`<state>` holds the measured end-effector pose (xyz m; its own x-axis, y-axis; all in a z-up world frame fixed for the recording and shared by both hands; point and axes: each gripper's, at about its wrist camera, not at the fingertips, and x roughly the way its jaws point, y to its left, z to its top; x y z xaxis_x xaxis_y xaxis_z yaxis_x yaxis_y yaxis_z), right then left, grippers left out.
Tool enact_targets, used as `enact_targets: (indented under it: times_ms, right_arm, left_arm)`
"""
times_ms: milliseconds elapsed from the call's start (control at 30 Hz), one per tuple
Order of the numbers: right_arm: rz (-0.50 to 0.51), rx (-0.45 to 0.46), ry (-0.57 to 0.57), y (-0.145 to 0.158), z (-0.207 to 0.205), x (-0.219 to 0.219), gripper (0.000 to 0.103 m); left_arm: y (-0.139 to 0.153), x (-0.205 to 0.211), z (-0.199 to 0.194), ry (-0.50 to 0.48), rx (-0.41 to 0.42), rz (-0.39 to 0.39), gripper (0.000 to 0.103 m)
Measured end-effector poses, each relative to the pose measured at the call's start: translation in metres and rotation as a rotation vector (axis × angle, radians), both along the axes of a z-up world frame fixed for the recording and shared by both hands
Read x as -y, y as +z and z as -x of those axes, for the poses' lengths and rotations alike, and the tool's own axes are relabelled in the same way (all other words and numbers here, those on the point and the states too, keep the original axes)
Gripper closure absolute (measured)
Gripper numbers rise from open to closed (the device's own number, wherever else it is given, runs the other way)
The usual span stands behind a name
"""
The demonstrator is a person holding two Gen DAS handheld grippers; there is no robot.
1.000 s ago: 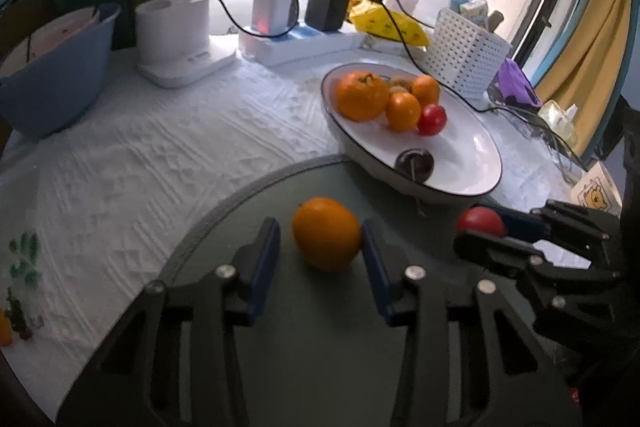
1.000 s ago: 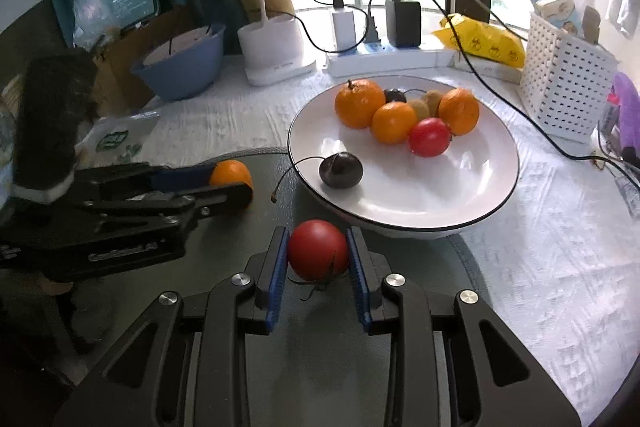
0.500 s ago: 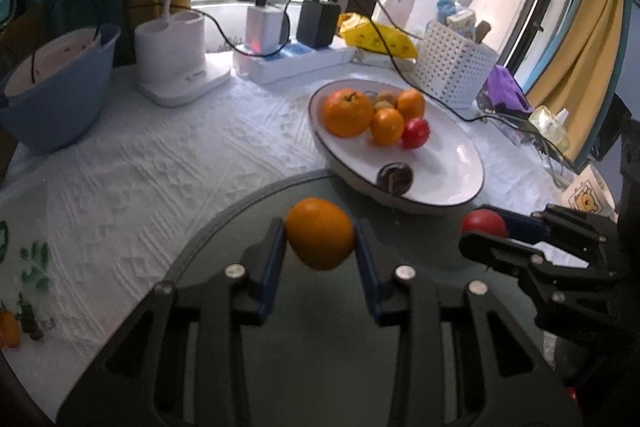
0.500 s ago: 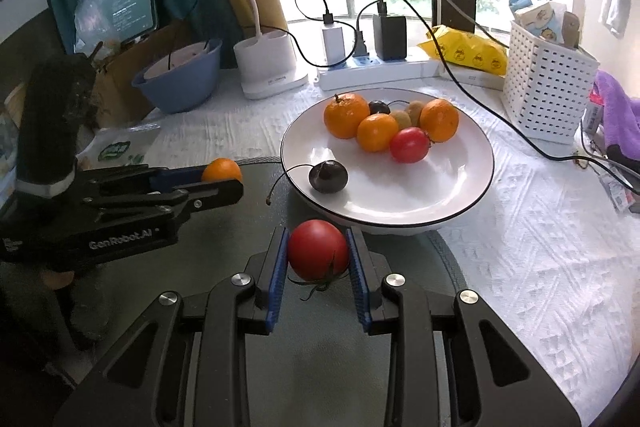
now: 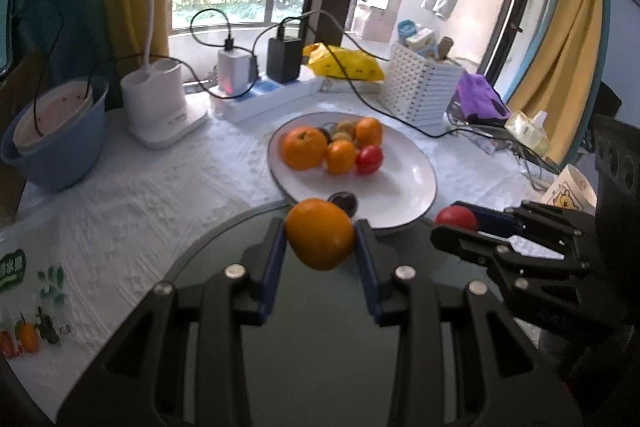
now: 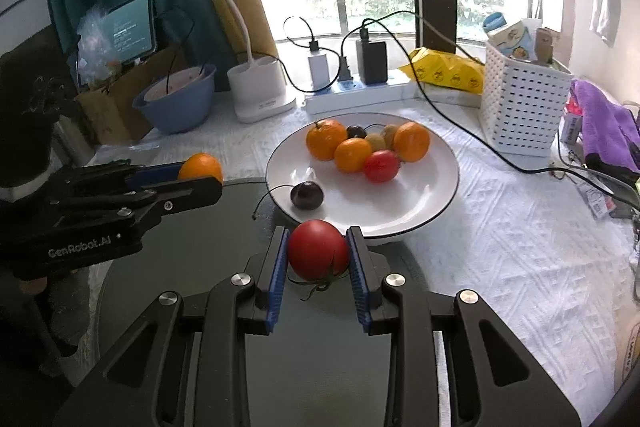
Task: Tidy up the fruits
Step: 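Lift and carry the tomato and the orange toward the white plate, then open the right tool over the plate while the left tool releases the orange there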
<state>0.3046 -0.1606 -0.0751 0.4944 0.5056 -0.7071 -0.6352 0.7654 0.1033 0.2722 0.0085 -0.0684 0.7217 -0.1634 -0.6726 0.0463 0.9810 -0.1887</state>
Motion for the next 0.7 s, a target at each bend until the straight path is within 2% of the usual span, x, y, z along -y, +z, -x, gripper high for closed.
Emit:
enact_targets:
  times_ms: [267, 700]
  right_arm:
    - [-0.015, 0.010, -0.022, 0.004, -0.012, 0.018, 0.072]
    - [-0.023, 0.007, -0.045, -0.001, -0.042, 0.035, 0.072]
  left_arm:
    - [0.003, 0.021, -0.009, -0.034, -0.001, -0.016, 0.067]
    - [-0.009, 0.049, -0.042, -0.077, -0.039, -0.021, 0.067]
